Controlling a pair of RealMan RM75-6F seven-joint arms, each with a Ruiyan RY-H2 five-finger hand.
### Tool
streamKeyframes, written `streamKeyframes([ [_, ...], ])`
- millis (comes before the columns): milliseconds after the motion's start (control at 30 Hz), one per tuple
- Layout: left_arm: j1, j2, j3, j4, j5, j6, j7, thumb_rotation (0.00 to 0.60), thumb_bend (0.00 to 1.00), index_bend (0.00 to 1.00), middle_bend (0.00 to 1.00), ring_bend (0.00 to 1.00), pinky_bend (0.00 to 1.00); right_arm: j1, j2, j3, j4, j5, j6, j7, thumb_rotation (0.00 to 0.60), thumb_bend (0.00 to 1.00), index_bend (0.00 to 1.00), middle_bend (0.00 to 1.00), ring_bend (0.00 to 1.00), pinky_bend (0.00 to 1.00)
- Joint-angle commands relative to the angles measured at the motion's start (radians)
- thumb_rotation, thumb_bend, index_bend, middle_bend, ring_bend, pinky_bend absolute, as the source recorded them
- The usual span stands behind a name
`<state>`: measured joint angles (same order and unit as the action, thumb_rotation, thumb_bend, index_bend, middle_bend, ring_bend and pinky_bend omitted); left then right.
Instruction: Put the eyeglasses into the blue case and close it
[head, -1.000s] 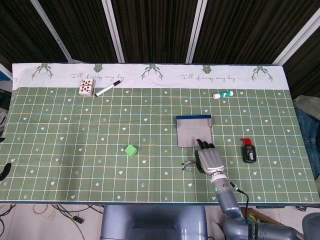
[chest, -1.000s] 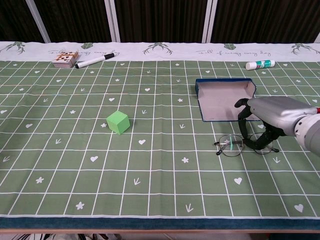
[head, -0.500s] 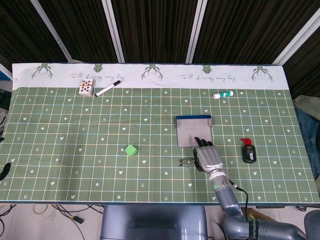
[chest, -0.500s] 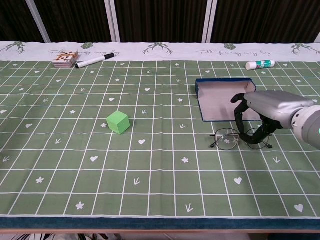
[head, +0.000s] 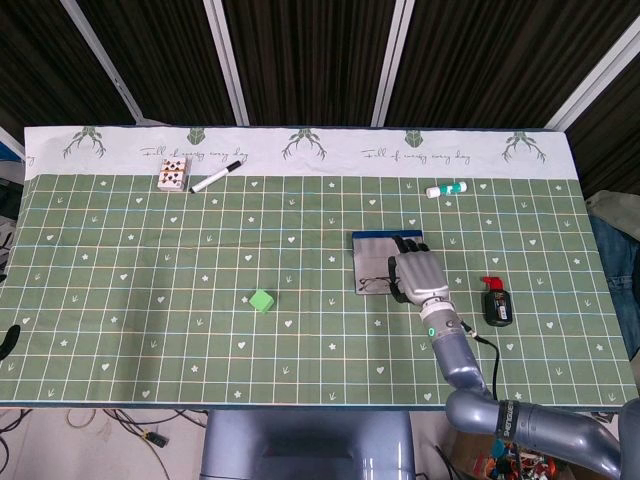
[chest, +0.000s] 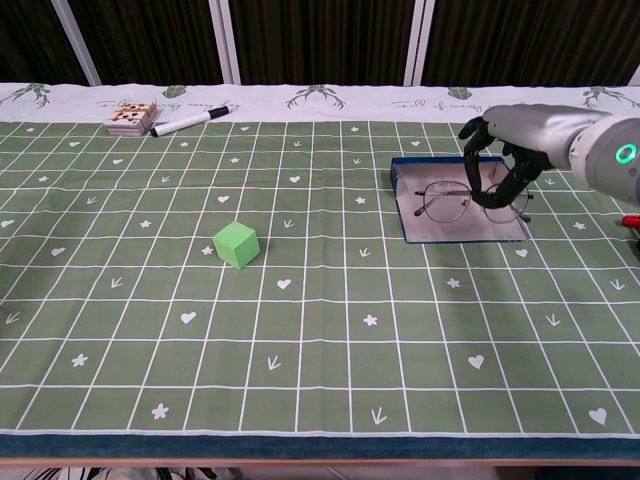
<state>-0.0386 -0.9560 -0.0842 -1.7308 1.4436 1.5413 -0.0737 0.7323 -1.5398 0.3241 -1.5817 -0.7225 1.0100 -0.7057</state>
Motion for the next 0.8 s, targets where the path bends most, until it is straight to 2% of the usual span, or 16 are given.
streamKeyframes([
  [33,0.0,0.0,0.0,0.0,-0.001,0.0,0.0,0.6,0.32,0.19,0.0,0.0,0.0,0.033,0.004,0.023,0.038,0.033,-0.024,0.002,0.6,0.47,0.65,0.1,0.16,0.2],
  [333,0.0,0.002,-0.005,0.001,-0.008,0.001,-0.004,0.6,0.32,0.19,0.0,0.0,0.0,0.121,-0.039,0.04,0.191,0.107,-0.085,0.001,0.6,0.47,0.66,0.09,0.15,0.19],
  [567,-0.001,0.001,-0.007,0.005,-0.014,-0.004,-0.002,0.6,0.32,0.19,0.0,0.0,0.0,0.169,-0.088,0.027,0.319,0.137,-0.14,0.018,0.6,0.47,0.66,0.1,0.15,0.19],
  [800,-0.001,0.001,-0.01,0.007,-0.021,-0.005,-0.003,0.6,0.32,0.19,0.0,0.0,0.0,0.189,-0.13,0.002,0.431,0.117,-0.201,0.071,0.6,0.47,0.66,0.09,0.15,0.19],
])
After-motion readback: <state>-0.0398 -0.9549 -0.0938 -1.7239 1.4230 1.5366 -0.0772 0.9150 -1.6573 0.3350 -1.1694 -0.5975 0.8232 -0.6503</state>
